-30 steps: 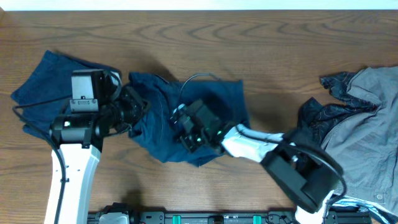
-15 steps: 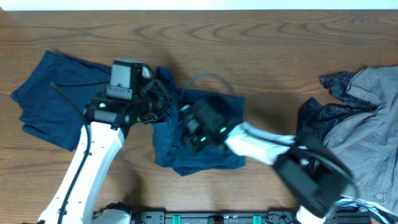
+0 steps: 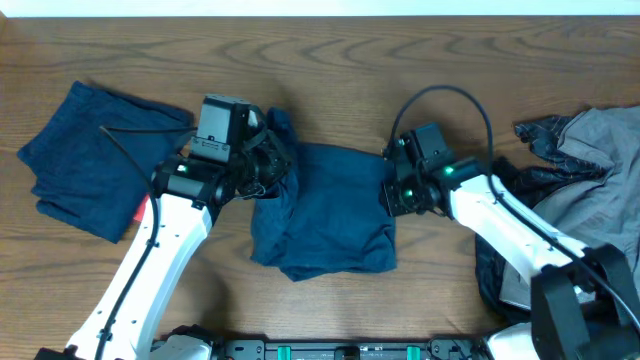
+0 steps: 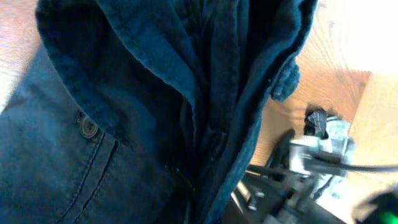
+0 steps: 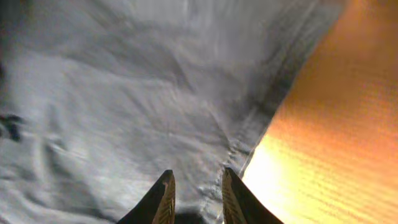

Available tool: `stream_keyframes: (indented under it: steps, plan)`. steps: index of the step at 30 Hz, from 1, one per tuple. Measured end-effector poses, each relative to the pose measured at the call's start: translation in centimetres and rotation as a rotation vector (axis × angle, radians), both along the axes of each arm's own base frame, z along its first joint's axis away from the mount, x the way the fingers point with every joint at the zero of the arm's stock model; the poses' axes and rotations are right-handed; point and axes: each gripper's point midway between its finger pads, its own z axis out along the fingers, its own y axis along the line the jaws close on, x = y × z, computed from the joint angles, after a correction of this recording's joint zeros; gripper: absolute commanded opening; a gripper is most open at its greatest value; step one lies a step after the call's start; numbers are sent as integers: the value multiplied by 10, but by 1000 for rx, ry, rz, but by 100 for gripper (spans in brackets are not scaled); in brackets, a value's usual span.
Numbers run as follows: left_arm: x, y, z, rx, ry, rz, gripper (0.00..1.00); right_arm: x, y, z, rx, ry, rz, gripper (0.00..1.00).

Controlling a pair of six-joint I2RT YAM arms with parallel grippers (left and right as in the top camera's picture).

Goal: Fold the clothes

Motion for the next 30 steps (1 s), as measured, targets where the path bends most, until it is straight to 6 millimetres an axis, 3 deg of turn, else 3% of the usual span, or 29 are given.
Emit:
stream_keyframes:
  steps: [5,11,18,20,21,22,25,30]
  plan:
    - [-4,-9,-1,19,-10,-26,6,-20,-8,-35,-31,66,7,24]
    - [-10,-32,0,40,-45,-86,6,-18,-6,-38,-20,55,12,21]
    - [-14,-75,-12,50,-66,-163,7,-17,-5,-38,-13,53,12,20]
    - [-13,-88,-18,48,-72,-181,17,-17,-5,-38,-13,52,12,19]
    - [-13,-93,-20,46,-71,-189,31,-17,-4,-38,-13,52,13,20]
    - [-15,-99,-24,47,-70,-205,39,-17,-4,-38,-13,52,12,20]
    - [-18,-109,-26,38,-72,-225,53,-17,-4,-38,-13,54,10,22]
    - [-8,-97,-2,21,-154,-209,55,-27,-15,-38,-49,122,-28,22]
